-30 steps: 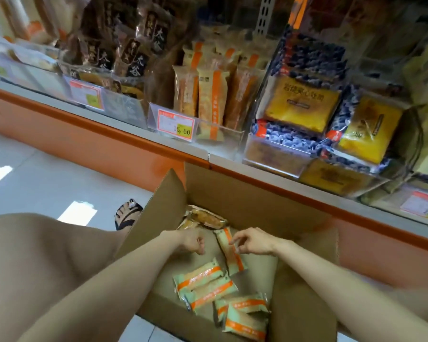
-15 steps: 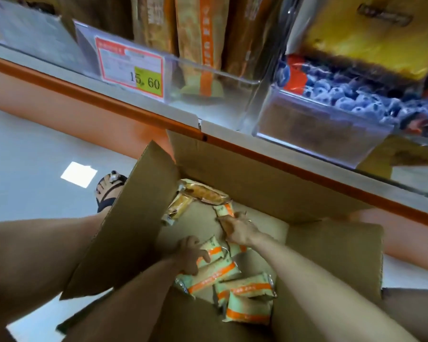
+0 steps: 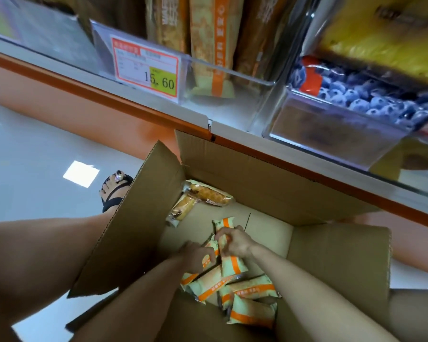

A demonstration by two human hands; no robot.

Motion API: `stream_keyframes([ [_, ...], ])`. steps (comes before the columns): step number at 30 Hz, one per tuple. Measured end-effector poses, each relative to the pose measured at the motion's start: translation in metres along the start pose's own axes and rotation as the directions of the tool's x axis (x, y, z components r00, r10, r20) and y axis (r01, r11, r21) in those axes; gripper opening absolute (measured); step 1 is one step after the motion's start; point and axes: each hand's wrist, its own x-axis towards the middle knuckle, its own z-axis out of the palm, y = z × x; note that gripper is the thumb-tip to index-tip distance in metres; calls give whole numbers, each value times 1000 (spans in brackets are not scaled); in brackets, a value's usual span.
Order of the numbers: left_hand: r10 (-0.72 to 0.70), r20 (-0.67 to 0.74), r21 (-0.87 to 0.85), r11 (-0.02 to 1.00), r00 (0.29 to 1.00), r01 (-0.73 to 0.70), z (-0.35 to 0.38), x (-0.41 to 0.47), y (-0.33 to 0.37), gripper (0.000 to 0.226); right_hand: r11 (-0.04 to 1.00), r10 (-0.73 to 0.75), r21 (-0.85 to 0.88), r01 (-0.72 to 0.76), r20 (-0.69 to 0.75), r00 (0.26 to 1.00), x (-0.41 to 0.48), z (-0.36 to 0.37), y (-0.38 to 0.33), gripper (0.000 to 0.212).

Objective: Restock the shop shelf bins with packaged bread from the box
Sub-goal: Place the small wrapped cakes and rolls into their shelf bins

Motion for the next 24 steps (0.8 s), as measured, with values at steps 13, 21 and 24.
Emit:
stream_keyframes([
  [13, 153, 5, -76, 985, 988, -152, -48, -87, 17, 35, 978, -209, 7, 210, -68, 975, -110, -54, -33, 50],
  [21, 306, -283, 129, 951, 909, -280, -116, -206, 40, 24, 879, -472, -91, 468, -309, 826, -211, -83, -76, 52],
  [24, 385, -409, 73, 918, 828, -390, -143, -260, 47, 22, 834, -546, -161, 528, -386, 744, -257, -103, -98, 42],
])
